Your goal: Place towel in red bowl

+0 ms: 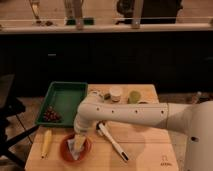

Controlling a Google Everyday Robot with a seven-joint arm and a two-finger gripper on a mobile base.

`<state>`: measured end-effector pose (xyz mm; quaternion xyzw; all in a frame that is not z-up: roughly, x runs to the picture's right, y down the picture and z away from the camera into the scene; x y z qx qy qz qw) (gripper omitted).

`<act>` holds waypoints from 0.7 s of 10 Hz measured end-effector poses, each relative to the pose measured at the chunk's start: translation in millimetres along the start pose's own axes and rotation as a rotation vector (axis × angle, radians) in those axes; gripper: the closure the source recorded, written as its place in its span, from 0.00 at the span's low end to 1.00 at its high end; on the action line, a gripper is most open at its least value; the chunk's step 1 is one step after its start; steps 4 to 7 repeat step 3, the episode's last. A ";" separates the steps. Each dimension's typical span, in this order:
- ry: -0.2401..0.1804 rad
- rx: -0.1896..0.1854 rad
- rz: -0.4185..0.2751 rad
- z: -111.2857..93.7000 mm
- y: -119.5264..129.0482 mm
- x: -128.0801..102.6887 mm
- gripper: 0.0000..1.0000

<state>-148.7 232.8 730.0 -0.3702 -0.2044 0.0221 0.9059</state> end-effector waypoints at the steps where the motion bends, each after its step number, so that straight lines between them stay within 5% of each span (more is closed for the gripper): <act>1: 0.001 0.000 0.001 0.1 0.1 -0.1 0.20; 7: 0.002 0.002 0.002 -0.1 -0.1 -0.2 0.20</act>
